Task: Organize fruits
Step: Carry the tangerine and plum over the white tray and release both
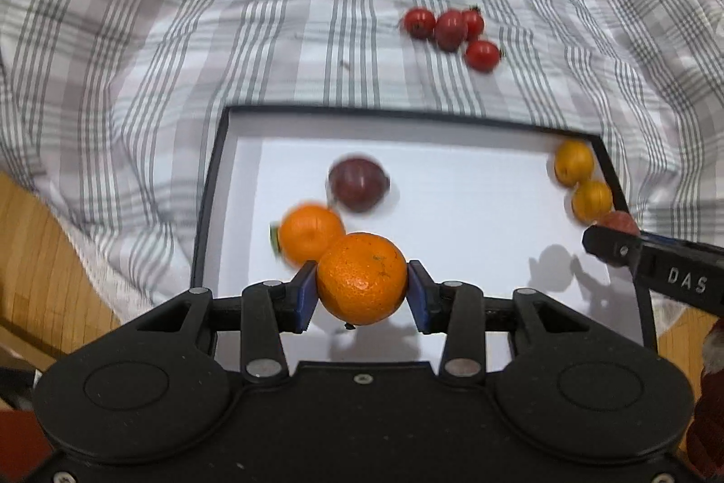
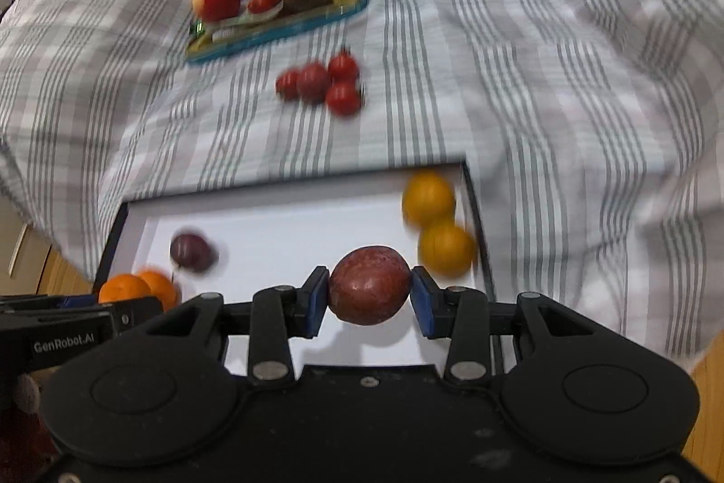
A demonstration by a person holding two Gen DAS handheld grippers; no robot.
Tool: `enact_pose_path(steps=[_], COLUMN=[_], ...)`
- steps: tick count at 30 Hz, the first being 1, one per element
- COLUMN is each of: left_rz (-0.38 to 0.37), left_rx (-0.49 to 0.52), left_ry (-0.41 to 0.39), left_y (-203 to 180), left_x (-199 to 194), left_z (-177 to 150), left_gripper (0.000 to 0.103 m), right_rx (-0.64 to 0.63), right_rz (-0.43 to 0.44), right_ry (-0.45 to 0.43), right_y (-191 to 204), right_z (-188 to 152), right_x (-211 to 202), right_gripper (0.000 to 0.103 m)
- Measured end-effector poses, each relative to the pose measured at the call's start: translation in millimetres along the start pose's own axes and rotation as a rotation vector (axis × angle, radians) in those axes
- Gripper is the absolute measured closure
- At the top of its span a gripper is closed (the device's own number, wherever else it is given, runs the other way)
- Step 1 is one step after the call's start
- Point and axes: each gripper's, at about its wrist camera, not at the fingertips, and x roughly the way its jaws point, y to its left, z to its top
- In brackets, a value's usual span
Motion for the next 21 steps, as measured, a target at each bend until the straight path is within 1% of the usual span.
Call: enact_pose_path(steps=[4, 8, 15, 21], left_rz=[0.013, 0.004, -0.003, -0.006], left_rx=[0.0, 0.008, 0.04, 0.025], left_ry=[-0.009, -0.032, -0.049, -0.043], left_y=[-2.9, -9.8, -21.7, -20.4], left_x=[0.3, 0.8, 0.9, -0.2], left_z=[-13.1, -17.7, -27.7, -30.7], left_gripper=[0.054, 0.054, 0.053, 0.053], right_rx=[-0.014, -0.007, -0.028, -0.057], right_rz=[-0.024, -0.034, -0.037, -0.039], right_ry=[0.005, 0.0, -0.011, -0.025], right_y=[0.7, 1.3, 4.7, 9.2], right_z=[-23.1, -33.2, -41.5, -44.6], right_x=[-3.0, -3.1, -5.7, -9.0], right_gripper=[0.062, 0.062, 0.062, 0.063])
